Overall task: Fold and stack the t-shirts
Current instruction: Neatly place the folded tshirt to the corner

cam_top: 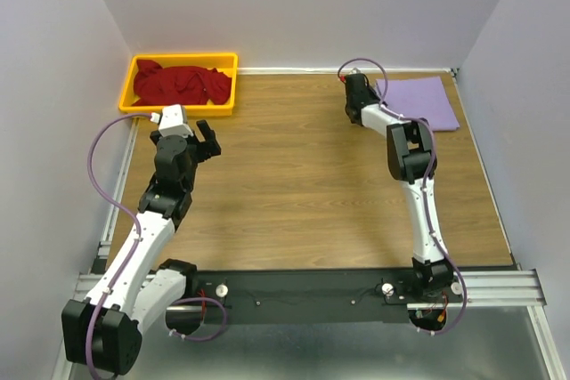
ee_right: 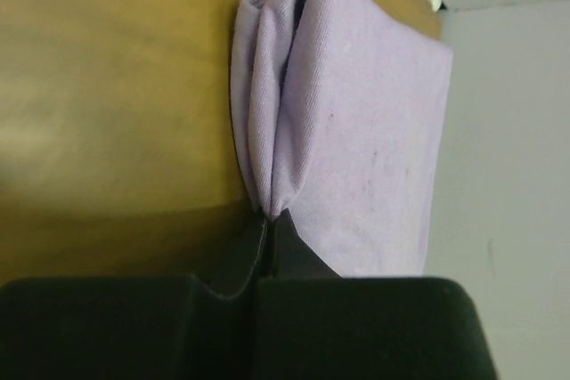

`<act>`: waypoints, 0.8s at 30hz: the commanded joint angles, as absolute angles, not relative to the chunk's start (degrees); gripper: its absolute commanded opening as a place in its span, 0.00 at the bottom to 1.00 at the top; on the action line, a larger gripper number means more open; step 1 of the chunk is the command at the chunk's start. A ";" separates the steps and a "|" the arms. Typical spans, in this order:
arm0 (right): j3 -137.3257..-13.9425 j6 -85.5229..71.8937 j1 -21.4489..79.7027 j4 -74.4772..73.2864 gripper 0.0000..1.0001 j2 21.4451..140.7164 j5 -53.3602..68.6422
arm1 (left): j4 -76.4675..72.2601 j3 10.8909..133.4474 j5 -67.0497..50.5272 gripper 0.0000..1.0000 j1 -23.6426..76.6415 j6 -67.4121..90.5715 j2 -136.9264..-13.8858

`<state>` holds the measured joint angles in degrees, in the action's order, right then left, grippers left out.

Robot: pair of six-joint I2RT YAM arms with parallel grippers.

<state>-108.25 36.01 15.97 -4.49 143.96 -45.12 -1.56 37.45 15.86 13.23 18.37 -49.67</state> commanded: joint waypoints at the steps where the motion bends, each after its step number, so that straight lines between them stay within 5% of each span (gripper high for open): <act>1: -117.21 40.77 14.24 -2.29 0.01 151.42 -44.82 | -1.67 37.00 17.32 0.91 13.45 17.40 -51.76; 3: -119.09 41.22 13.89 -1.24 0.08 153.80 -44.82 | -1.76 37.26 17.14 0.91 13.45 17.40 -52.82; 10: -114.18 34.64 16.87 -0.97 0.60 145.67 -43.86 | -1.76 38.06 16.52 0.91 13.45 17.40 -54.14; 18: -95.47 3.20 17.14 -2.99 0.70 118.15 -27.35 | -2.28 37.53 15.73 0.91 13.45 17.58 -50.19; 24: -77.45 -28.53 6.19 -1.68 0.71 106.02 -10.75 | -2.37 36.83 14.94 0.91 13.45 17.84 -47.55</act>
<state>-85.84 -3.73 14.85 -1.43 109.21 -24.47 -1.21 37.45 15.81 13.26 18.15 -49.23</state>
